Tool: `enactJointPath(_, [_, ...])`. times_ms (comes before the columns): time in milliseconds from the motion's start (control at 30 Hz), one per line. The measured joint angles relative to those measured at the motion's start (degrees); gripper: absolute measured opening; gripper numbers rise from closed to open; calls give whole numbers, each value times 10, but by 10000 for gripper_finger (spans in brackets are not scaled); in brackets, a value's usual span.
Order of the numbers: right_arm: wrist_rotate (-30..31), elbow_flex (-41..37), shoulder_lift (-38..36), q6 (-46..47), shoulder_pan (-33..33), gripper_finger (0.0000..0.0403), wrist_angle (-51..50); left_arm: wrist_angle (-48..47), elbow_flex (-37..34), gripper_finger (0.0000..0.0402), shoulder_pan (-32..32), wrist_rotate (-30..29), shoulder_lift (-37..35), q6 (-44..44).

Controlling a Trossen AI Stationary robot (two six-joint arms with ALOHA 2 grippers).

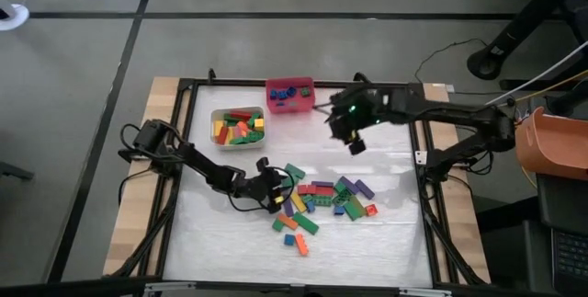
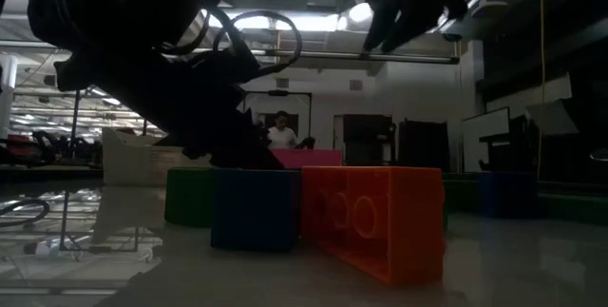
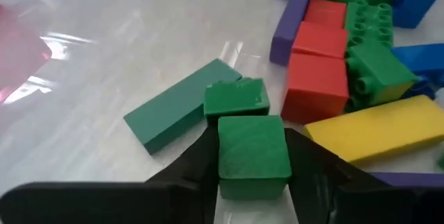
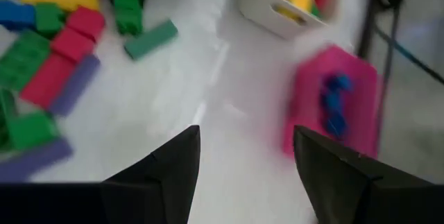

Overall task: Sort blocks by size
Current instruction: Put the small green wooden block into the red bin

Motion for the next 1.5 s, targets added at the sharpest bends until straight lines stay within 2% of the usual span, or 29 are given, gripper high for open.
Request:
enactJointPath(233, [-105, -186, 1, -11, 35, 227, 265, -32, 0, 114, 5, 1, -83, 45])
enactJointPath(400, [-102, -275, 1, 4, 69, 227, 419, -93, 0, 114, 42, -5, -169, 125])
enactJointPath(500, [-87, -308, 1, 6, 89, 227, 481, -113, 0, 114, 86, -21, -209, 193])
enactJointPath(667, [-58, -327, 1, 13, 118, 227, 526, -86, 0, 122, 196, -40, -241, 337])
enactJointPath(767, [-41, -328, 1, 13, 129, 227, 540, -74, 0, 128, 274, -31, -242, 374])
enactJointPath(967, [-27, -328, 24, 13, 136, 227, 614, -55, 0, 132, 404, 90, -224, 338])
enactJointPath(1100, [-27, -328, 49, 13, 134, 227, 652, -42, 0, 140, 452, 103, -205, 294])
enactJointPath(1300, [-27, -328, 92, 13, 134, 227, 693, -28, 0, 162, 486, 153, -173, 252])
enactJointPath(1500, [-27, -325, 135, 14, 134, 227, 736, -25, 1, 188, 489, 157, -151, 251])
